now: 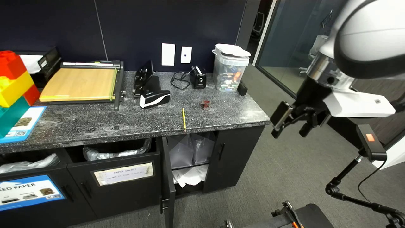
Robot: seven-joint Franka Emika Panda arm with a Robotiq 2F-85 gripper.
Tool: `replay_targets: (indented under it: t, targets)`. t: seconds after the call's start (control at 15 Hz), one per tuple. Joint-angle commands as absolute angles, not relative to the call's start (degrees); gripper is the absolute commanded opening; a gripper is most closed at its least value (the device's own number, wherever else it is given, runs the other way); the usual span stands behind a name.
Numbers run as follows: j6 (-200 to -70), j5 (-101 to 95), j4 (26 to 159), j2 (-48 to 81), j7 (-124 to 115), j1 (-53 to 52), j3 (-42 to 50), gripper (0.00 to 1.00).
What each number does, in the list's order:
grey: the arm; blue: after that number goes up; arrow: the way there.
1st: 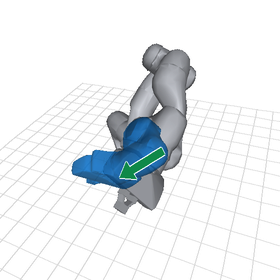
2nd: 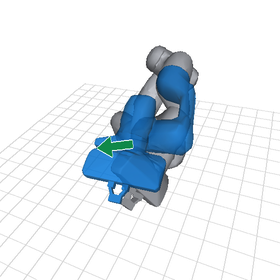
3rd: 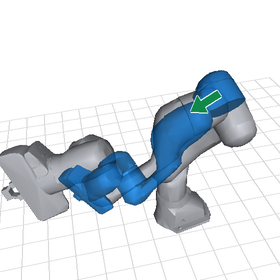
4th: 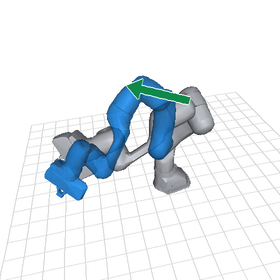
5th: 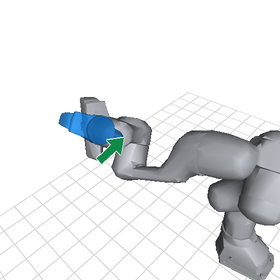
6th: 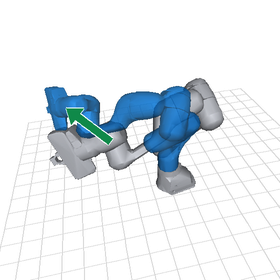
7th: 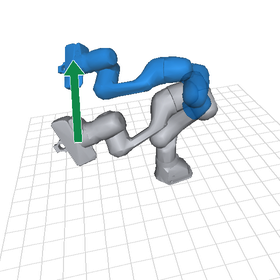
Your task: Move the pencil to the right
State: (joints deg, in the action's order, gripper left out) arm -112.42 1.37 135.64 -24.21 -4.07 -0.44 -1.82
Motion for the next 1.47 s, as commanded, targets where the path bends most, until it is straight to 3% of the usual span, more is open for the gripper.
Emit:
replay_targets:
  t: [0.0,0.53,1.4]
  targets:
    - [-112.1,1.2,121.5,-10.6,-7.4,-0.8,-3.8,1.0]
    - [-111.8,-1.2,95.1,15.0,-17.1,-5.2,-6.2,1.0]
    - [-107.5,-3.8,58.2,49.4,-24.3,-13.7,-0.6,1.0]
